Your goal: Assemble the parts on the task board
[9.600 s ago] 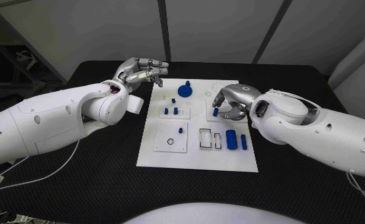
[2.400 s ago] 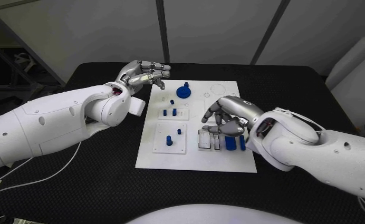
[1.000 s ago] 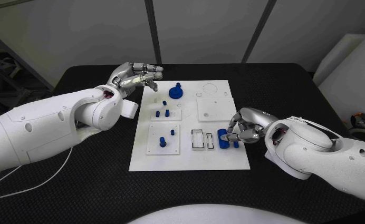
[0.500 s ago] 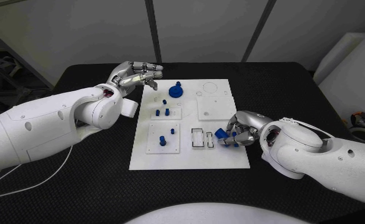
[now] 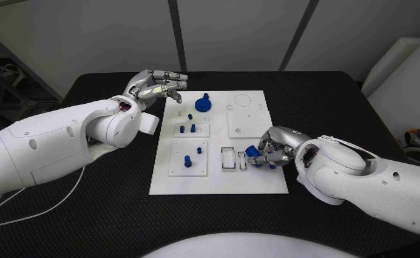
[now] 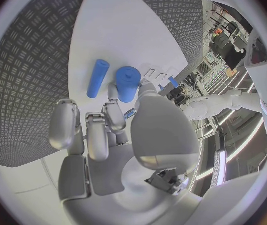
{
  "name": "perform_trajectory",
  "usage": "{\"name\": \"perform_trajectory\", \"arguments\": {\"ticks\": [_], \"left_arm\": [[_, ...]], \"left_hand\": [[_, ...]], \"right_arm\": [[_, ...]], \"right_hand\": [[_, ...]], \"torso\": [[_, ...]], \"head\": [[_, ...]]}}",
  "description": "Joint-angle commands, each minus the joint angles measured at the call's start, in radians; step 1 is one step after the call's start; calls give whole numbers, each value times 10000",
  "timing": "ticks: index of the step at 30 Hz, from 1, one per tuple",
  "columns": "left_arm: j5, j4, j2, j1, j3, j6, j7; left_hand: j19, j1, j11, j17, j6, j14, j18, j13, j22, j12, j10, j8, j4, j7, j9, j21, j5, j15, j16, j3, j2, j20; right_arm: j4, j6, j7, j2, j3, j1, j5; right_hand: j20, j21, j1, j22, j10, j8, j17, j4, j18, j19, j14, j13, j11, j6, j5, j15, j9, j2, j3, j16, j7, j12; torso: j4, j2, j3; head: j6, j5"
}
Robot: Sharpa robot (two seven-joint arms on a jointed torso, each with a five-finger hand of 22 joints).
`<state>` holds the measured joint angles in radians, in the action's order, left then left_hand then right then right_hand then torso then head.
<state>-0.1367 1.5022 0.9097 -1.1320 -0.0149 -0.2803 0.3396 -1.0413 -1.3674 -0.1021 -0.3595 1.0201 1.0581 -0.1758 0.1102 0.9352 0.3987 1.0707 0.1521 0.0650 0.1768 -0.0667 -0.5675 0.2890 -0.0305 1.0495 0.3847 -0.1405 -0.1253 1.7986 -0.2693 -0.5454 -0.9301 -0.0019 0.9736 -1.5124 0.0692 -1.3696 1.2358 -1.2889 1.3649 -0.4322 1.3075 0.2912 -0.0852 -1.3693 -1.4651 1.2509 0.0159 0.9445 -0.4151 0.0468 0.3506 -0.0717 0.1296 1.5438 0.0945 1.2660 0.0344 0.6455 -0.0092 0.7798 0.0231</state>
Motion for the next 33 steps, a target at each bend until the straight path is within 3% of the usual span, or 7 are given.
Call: {"name": "perform_trajectory", "arguments": {"ticks": [1, 9, 13, 18, 22, 33], "left_arm": [[10, 24, 4, -10, -6, 123, 40], [10, 15, 6, 3, -6, 122, 38], [10, 5, -8, 12, -6, 123, 40], [10, 1, -15, 20, -6, 125, 40], [10, -2, -14, 23, -6, 128, 39], [10, 3, -35, 26, -6, 138, 34]], "left_hand": [[49, 30, -4, 15, -45, -77, -52, 14, -10, 58, -82, -20, -14, -16, -5, 44, -19, 15, -30, -50, 83, -15], [49, 30, -4, 15, -45, -77, -52, 14, -10, 58, -82, -20, -14, -16, -5, 44, -19, 15, -30, -50, 83, -15], [49, 30, -4, 15, -45, -77, -52, 14, -10, 58, -82, -20, -14, -16, -5, 44, -19, 15, -30, -50, 83, -15], [52, 43, -5, 21, -50, -83, -53, 17, -15, 74, -99, -16, -24, -16, -5, 56, -16, 13, -27, -66, 89, -19], [52, 43, -5, 21, -50, -83, -53, 17, -15, 74, -99, -16, -24, -16, -5, 56, -16, 13, -27, -66, 89, -19], [52, 43, -5, 21, -50, -83, -53, 17, -15, 74, -99, -16, -24, -16, -5, 56, -16, 13, -27, -66, 89, -19]], "right_arm": [[32, -384, -169, -14, -59, -66, 145], [471, -1318, -179, -260, -53, -71, 417], [793, -1716, -132, -367, -44, -64, 569], [1035, -1925, -71, -322, -34, -58, 659], [1079, -1825, -31, -159, -31, -55, 822], [677, -786, -28, 652, -26, -51, 1225]], "right_hand": [[-34, -28, 100, -36, 73, -104, 2101, -13, 174, -100, -945, 81, -30, 82, -193, 24, 84, 209, 30, 46, -76, 92], [-102, -70, 328, -99, 149, -242, 2171, -15, 188, -146, -960, 179, -105, 148, -753, 92, 250, 383, 62, 76, -151, 129], [-110, -89, 306, -125, 167, -265, 2197, 0, 194, -164, -966, 200, -113, 169, -828, 100, 277, 415, 85, 87, -162, 140], [-116, -108, 278, -152, 195, -283, 2221, 7, 200, -184, -971, 234, -121, 193, -852, 105, 295, 441, 103, 97, -172, 167], [-120, -114, 262, -160, 206, -297, 2234, 5, 202, -189, -974, 245, -128, 210, -865, 110, 309, 453, 117, 103, -181, 174], [-146, -69, -194, -111, 183, -365, 2166, 21, 189, -148, -959, 182, -152, 238, -500, 135, 438, 526, 431, 73, -214, 46]], "torso": [[20, -5, 7], [14, -17, 7], [-5, -25, -9], [0, -5, -4], [1, -3, -6], [-10, 8, -6]], "head": [[-8, 6], [-18, -11], [-45, -16], [-63, 16], [-58, 33], [-62, 54]]}}
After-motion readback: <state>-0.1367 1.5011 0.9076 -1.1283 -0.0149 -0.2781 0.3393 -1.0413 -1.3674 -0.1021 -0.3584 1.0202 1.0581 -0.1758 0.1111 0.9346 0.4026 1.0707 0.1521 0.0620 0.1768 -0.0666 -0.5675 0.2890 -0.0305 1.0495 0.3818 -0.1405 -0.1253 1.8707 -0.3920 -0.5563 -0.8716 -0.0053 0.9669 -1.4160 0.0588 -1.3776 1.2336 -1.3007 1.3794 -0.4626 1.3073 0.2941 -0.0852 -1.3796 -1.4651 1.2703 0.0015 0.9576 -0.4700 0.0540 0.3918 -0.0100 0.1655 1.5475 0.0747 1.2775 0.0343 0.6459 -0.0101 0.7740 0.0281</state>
